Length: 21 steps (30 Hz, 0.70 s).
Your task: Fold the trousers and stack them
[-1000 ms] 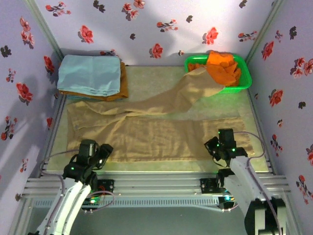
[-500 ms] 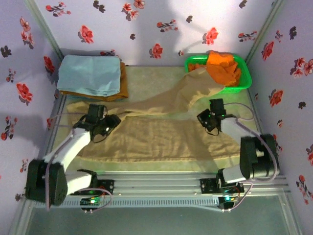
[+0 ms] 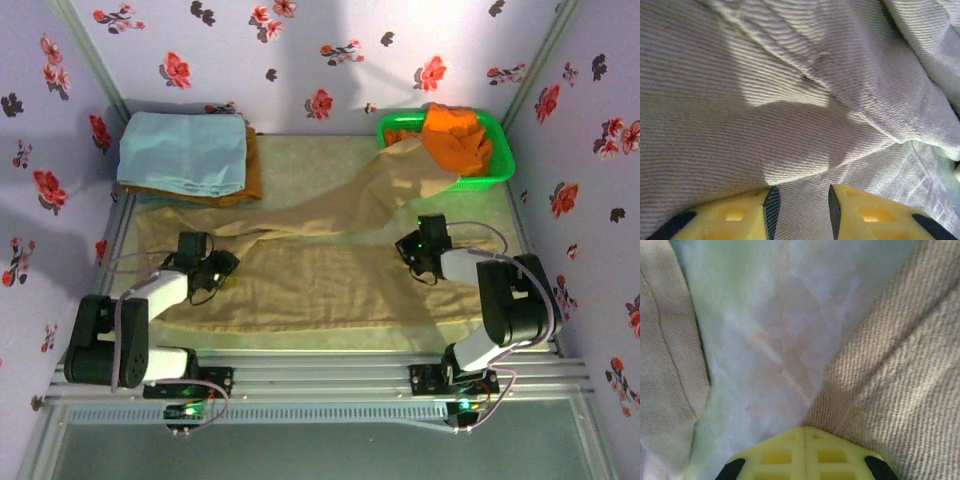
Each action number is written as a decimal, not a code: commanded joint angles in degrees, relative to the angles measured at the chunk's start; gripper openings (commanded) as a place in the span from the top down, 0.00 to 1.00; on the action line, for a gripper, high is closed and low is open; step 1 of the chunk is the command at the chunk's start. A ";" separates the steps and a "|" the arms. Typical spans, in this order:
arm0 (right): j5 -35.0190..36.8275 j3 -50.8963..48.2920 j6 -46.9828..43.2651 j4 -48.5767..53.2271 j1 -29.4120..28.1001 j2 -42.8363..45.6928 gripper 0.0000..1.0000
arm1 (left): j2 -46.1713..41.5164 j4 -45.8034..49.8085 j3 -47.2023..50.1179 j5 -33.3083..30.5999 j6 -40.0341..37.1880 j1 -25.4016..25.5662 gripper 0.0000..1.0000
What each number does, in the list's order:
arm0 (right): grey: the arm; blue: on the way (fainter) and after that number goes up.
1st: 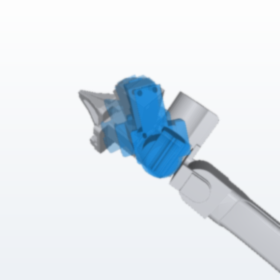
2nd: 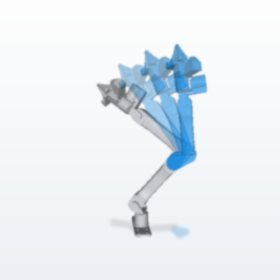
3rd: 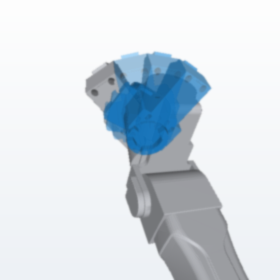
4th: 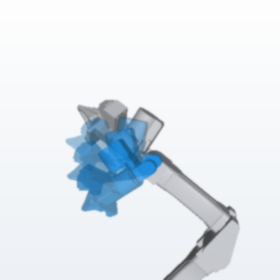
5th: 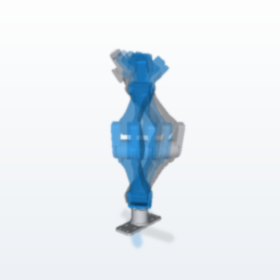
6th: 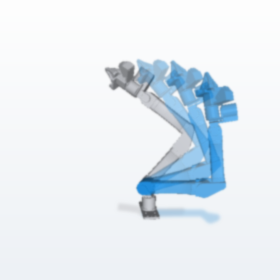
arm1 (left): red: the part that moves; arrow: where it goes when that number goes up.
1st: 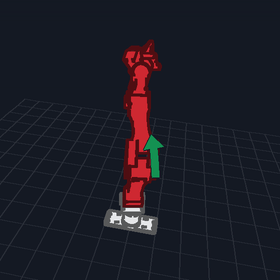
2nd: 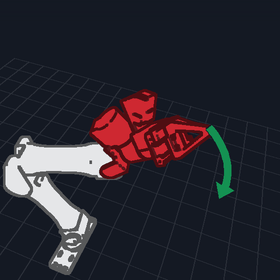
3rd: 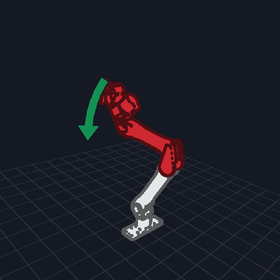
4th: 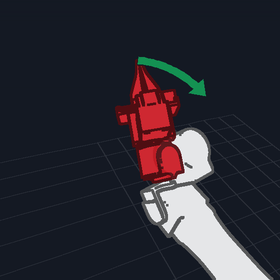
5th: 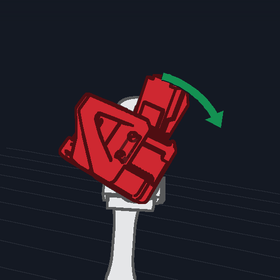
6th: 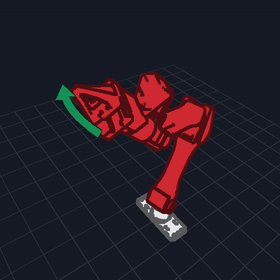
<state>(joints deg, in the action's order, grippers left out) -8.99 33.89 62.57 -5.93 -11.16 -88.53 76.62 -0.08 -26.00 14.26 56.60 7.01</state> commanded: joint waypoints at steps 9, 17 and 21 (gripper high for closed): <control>2.22 -9.87 -6.25 28.13 -0.01 18.95 1.00 | -15.75 23.49 14.66 2.60 3.94 -4.85 0.70; 2.21 6.92 -15.14 30.48 0.82 16.46 0.73 | -23.70 32.51 2.90 2.02 1.58 -6.46 0.60; -0.77 20.22 -18.00 29.01 0.91 3.12 0.58 | -13.55 31.53 -7.86 2.84 -4.19 -6.92 0.44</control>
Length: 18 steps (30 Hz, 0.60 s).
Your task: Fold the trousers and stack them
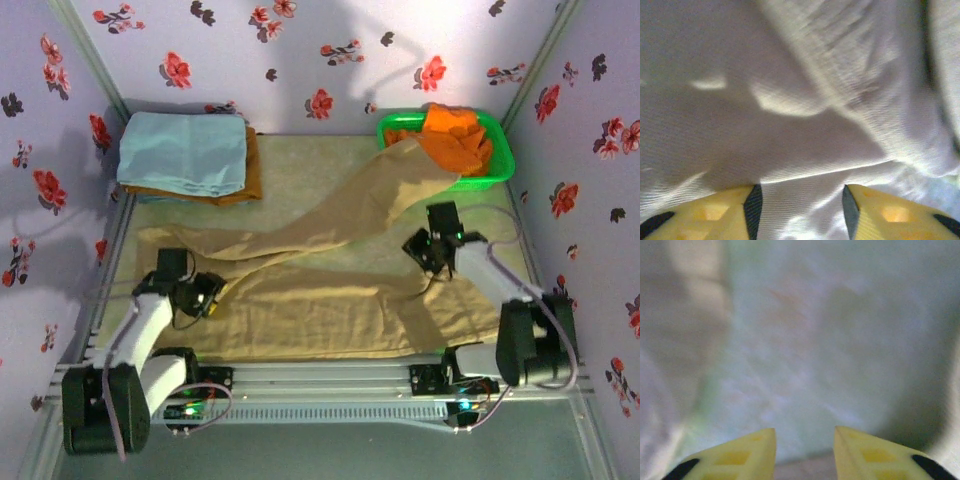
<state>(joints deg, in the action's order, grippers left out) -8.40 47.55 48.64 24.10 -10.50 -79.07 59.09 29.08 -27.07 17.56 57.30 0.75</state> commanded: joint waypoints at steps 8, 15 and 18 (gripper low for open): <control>-4.16 18.69 -1.83 -4.72 0.11 -23.30 0.39 | 16.38 -1.03 -18.30 -0.72 -8.66 -2.91 0.26; -10.01 21.89 -3.80 -9.74 -2.78 -30.14 0.39 | 20.50 -6.95 -17.18 0.45 -4.86 -3.57 0.19; -10.22 20.36 -2.97 -11.70 -3.19 -31.27 0.52 | 22.02 -8.07 -17.72 -0.05 -3.73 -3.61 0.18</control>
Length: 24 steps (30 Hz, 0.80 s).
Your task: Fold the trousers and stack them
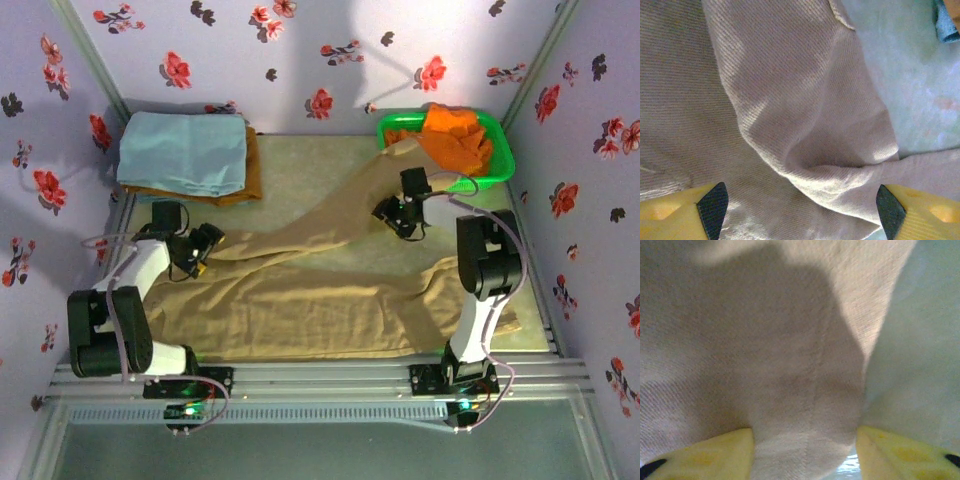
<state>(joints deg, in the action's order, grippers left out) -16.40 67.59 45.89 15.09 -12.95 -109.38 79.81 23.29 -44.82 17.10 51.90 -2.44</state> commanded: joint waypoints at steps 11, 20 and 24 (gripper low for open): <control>-1.52 -1.57 -1.06 -3.51 -0.10 0.61 1.00 | 6.03 -5.69 -1.76 -0.37 3.22 0.04 0.55; -0.11 -3.87 -1.81 -3.32 0.44 5.21 1.00 | 5.59 -6.33 -2.56 0.59 2.73 0.06 1.00; 2.24 -8.99 -1.00 -6.23 0.82 8.94 1.00 | 5.10 -4.32 -7.42 -0.01 1.59 0.06 1.00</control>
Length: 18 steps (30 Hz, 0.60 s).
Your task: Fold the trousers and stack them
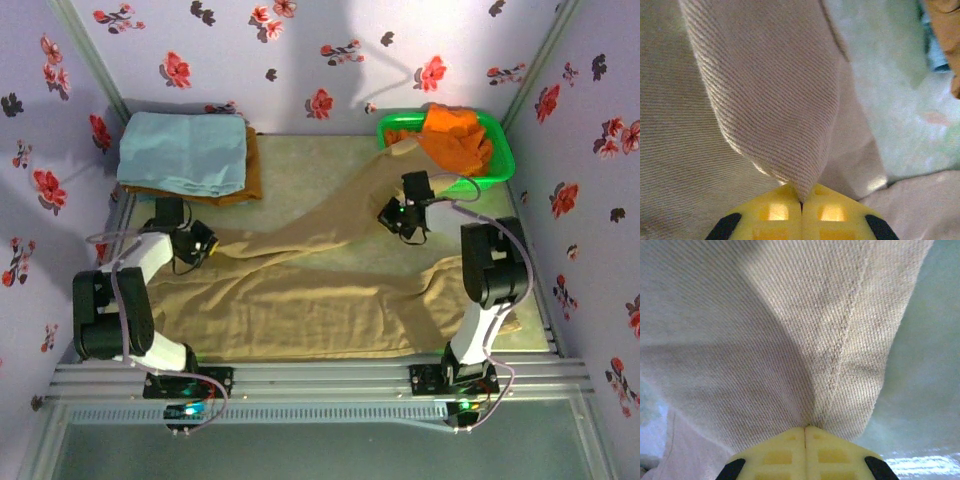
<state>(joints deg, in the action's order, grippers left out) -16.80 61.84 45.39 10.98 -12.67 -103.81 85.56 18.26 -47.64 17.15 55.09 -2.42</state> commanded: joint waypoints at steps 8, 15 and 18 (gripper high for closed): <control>3.38 -11.32 0.70 -5.24 0.46 8.51 1.00 | 5.97 2.96 -16.77 -0.28 -3.41 0.04 1.00; 3.06 -21.10 5.23 -10.73 -0.71 13.79 1.00 | 15.78 0.98 -23.02 1.56 -1.77 0.30 1.00; 3.66 -24.38 7.14 -10.50 -0.99 16.95 1.00 | 18.35 -0.26 -23.48 0.86 -1.08 0.31 1.00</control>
<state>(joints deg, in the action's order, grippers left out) -15.00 40.36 49.23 1.74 -13.15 -89.76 102.19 19.20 -69.28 18.06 53.45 -2.26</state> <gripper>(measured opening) 0.058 0.059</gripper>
